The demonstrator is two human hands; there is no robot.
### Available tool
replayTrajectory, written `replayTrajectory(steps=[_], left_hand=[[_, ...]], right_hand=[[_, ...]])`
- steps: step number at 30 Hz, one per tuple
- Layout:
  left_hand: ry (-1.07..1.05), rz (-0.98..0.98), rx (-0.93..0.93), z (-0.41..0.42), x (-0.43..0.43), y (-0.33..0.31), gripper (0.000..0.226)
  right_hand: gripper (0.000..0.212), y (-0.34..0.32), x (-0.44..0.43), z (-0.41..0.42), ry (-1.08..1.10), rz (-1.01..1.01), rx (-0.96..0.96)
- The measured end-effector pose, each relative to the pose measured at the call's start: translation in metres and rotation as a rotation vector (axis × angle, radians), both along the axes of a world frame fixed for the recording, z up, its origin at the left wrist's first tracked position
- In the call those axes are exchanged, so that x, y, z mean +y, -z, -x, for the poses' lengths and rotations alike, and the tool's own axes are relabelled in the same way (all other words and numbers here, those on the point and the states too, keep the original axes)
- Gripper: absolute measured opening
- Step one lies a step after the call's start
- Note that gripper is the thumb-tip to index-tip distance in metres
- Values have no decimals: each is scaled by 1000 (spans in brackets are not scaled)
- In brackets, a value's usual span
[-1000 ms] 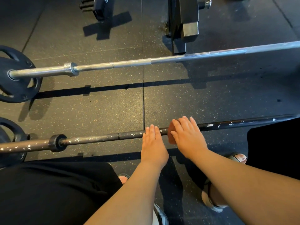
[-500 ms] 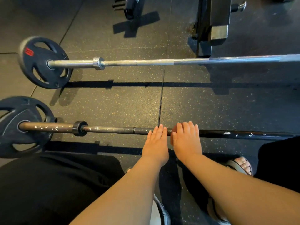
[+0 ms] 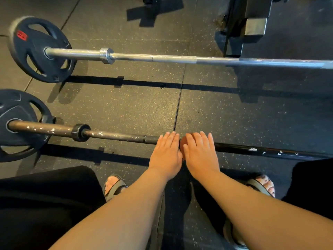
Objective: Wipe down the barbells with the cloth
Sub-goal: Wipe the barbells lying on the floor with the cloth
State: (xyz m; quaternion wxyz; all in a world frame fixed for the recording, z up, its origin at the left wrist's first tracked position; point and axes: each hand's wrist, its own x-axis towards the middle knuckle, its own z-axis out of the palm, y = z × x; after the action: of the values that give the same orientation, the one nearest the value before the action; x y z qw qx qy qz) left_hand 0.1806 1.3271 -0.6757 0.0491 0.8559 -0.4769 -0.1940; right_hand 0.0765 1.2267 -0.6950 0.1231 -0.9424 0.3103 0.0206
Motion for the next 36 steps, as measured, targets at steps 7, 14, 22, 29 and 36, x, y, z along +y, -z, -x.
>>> replayTrajectory(steps=[7, 14, 22, 29, 36], left_hand=[[-69, 37, -14, -14, 10, 11, 79], [-94, 5, -38, -12, 14, 8, 74], [-149, 13, -28, -19, 34, 10, 56], [-164, 19, 22, -21, 36, 5, 56], [-191, 10, 21, -16, 33, 4, 56]], right_hand=[[49, -2, 6, -1, 149, 17, 7], [46, -2, -5, -3, 34, 49, 34], [52, 1, 21, -30, -44, 5, 48], [44, -6, -3, 11, 164, 47, 20], [51, 0, 17, -24, -134, -101, 3]])
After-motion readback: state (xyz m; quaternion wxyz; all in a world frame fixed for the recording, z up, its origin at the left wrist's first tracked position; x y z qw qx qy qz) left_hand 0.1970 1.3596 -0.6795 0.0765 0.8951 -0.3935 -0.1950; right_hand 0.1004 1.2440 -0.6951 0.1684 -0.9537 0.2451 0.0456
